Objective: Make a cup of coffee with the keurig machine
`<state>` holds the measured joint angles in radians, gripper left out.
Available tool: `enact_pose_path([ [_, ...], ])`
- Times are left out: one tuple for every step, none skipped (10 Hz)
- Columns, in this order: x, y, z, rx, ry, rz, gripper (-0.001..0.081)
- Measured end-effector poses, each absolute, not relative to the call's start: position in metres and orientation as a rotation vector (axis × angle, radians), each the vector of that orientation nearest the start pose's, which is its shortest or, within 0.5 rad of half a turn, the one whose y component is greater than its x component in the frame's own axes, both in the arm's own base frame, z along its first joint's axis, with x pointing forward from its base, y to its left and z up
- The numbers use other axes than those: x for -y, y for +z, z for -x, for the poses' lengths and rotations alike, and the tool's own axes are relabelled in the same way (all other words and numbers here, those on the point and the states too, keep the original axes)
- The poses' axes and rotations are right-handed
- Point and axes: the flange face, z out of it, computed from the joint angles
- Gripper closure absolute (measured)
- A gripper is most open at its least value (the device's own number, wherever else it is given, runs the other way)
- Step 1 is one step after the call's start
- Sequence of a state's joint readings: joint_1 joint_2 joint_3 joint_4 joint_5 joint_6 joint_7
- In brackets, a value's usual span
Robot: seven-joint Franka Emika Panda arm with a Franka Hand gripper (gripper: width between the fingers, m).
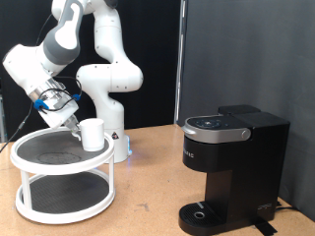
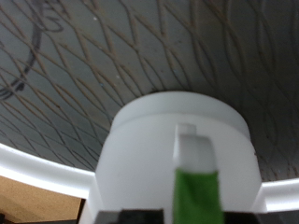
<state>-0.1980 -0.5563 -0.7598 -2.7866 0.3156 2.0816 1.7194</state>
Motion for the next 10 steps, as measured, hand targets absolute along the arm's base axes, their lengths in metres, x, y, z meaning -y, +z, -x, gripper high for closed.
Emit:
enact_pose_path([
  [0.24, 0.324, -0.226, -2.551, 0.756, 0.519, 0.0781],
  [0.24, 0.33, -0.224, -2.543, 0.791, 0.516, 0.0781],
  [0.241, 0.339, -0.222, -2.531, 0.82, 0.51, 0.0801],
  [0.241, 0.349, -0.219, -2.517, 0.846, 0.508, 0.0802],
  [0.242, 0.362, -0.216, -2.502, 0.867, 0.508, 0.0802],
  [0.243, 0.373, -0.214, -2.49, 0.884, 0.515, 0.0802],
  [0.244, 0.383, -0.209, -2.499, 0.882, 0.561, 0.0802],
  [0.244, 0.389, -0.206, -2.51, 0.872, 0.599, 0.0802],
  [0.244, 0.388, -0.206, -2.505, 0.877, 0.591, 0.0802],
  [0.241, 0.386, -0.208, -2.493, 0.902, 0.561, 0.0802],
])
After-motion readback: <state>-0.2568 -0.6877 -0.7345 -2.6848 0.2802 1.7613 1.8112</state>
